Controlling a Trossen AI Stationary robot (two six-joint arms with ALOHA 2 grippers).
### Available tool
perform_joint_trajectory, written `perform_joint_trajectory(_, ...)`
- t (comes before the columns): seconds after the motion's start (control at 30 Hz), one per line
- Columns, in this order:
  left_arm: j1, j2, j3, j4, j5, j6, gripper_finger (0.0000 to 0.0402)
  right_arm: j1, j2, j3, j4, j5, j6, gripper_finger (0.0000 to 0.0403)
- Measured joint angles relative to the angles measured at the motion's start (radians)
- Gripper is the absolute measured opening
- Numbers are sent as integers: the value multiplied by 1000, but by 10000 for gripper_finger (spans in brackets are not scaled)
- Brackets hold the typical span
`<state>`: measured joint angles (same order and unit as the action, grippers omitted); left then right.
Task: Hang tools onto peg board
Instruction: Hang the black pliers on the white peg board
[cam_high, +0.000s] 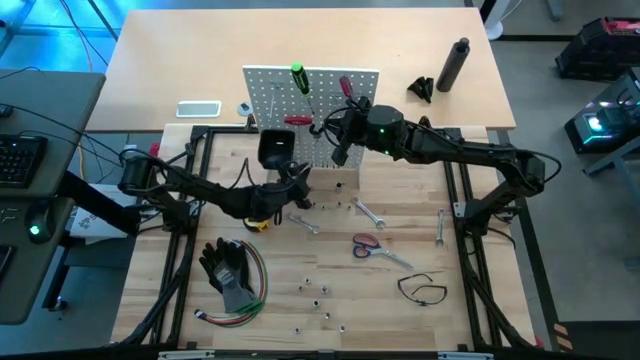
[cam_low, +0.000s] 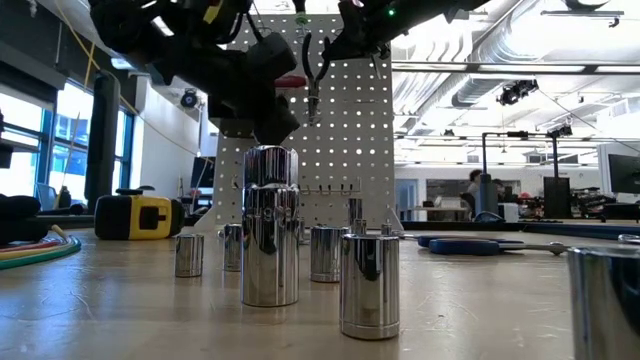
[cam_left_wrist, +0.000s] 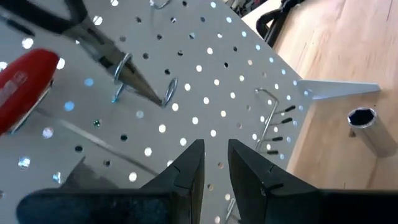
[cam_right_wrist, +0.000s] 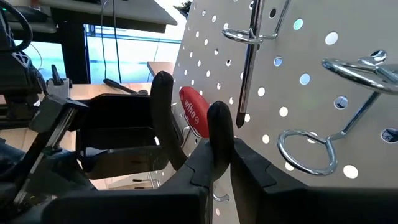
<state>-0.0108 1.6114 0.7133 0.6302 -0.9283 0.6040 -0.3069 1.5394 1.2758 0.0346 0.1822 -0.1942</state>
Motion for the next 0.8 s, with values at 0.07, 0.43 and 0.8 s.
perform_joint_trajectory(0.07,-2,-14,-20,10,0,-26,65,0,0,0,-1,1,-2,21)
perform_joint_trajectory(0.43,-25,-65,-157,194,26,-53,95,0,0,0,-10,8,-9,21)
perform_joint_trajectory(0.8,-54,-64,-231,294,36,-154,118,-1,1,0,-12,8,-6,21)
